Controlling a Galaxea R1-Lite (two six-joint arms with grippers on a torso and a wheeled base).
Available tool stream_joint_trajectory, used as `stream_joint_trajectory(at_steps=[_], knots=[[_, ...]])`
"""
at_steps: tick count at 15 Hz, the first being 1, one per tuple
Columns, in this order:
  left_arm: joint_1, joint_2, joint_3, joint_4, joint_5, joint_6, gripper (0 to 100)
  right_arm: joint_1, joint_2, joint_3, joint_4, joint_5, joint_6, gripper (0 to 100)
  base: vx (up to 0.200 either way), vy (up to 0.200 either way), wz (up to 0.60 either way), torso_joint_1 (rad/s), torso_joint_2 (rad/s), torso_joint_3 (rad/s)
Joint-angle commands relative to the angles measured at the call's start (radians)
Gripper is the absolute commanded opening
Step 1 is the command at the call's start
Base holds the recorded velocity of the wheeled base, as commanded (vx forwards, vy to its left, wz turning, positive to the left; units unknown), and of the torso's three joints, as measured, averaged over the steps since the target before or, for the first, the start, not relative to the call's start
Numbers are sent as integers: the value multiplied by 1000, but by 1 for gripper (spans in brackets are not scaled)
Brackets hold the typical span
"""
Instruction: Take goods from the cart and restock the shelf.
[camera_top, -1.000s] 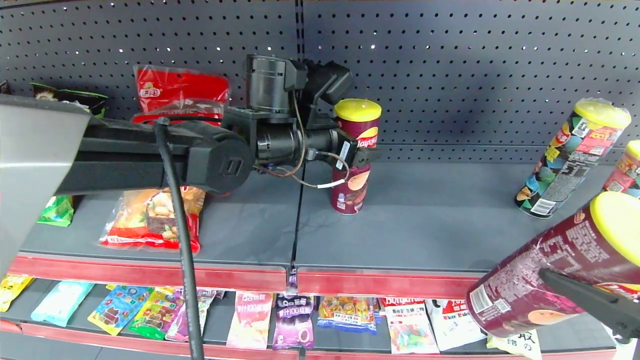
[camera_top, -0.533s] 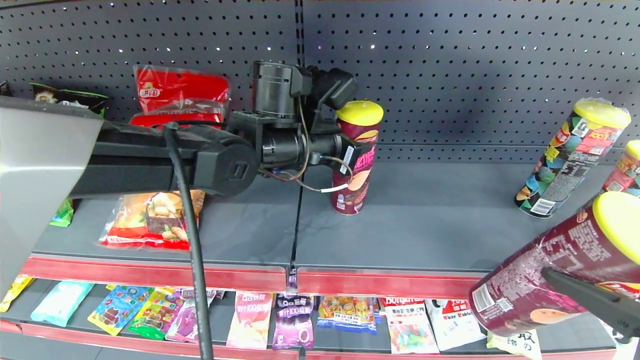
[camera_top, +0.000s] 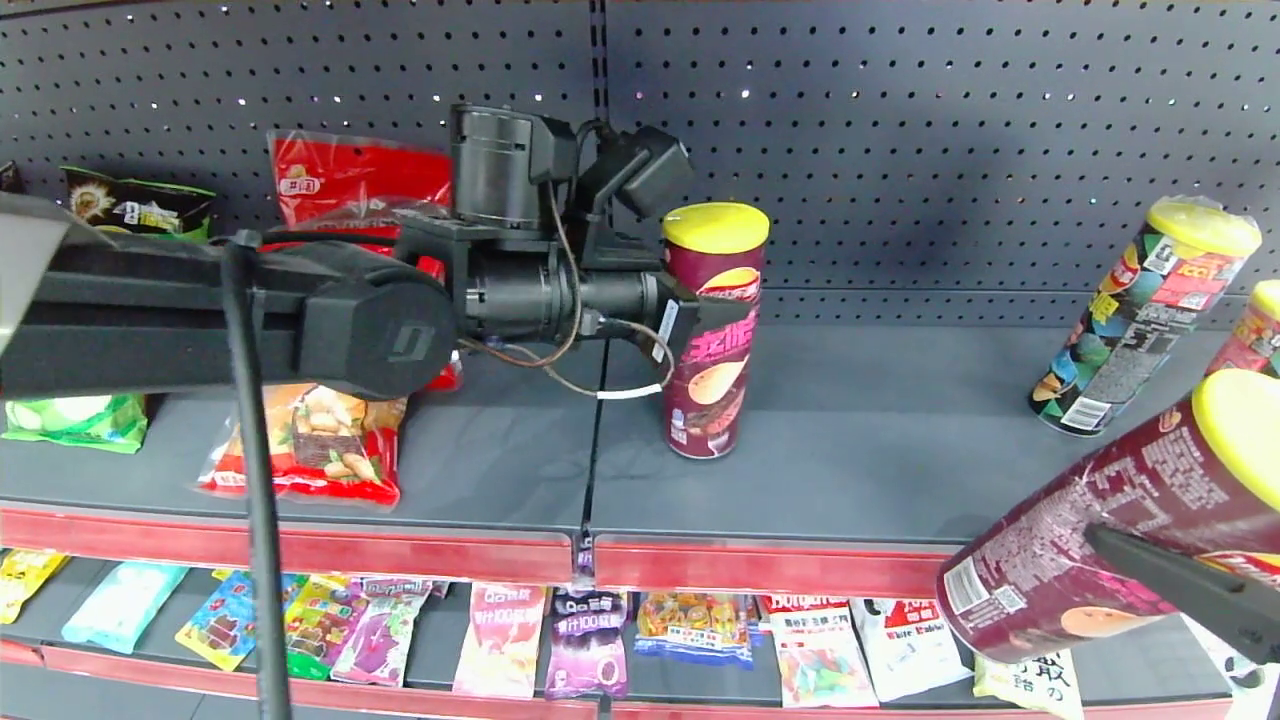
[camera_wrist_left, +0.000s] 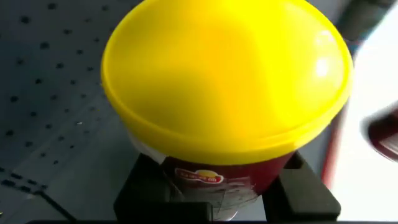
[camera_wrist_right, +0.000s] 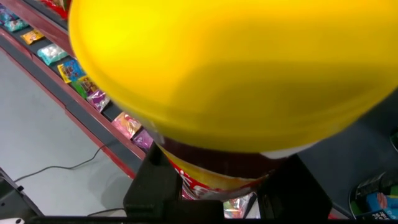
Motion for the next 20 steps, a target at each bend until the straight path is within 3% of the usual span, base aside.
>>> stream_joint_trajectory(at_steps=[1, 3, 5, 7, 10, 14, 20], knots=[[11, -102, 96, 0, -72, 14, 0, 0, 8, -17, 0, 1, 0, 0, 0, 0, 0, 0, 0, 0], [3, -142, 162, 4, -165, 43, 0, 0, 8, -18, 0, 1, 0, 0, 0, 0, 0, 0, 0, 0], [-9, -168, 224, 4, -221, 49, 0, 2, 8, -18, 0, 1, 0, 0, 0, 0, 0, 0, 0, 0], [-14, -176, 251, 4, -224, 54, 0, 2, 9, -23, 0, 1, 0, 0, 0, 0, 0, 0, 0, 0], [22, -156, 236, 0, -219, 91, 0, 6, 16, -27, 1, 1, 0, 0, 0, 0, 0, 0, 0, 0], [54, -141, 196, 0, -219, 85, 0, 6, 20, -24, 1, 1, 0, 0, 0, 0, 0, 0, 0, 0], [54, -107, 205, 0, -282, 95, 0, 6, 40, -47, 0, 3, 0, 0, 0, 0, 0, 0, 0, 0]])
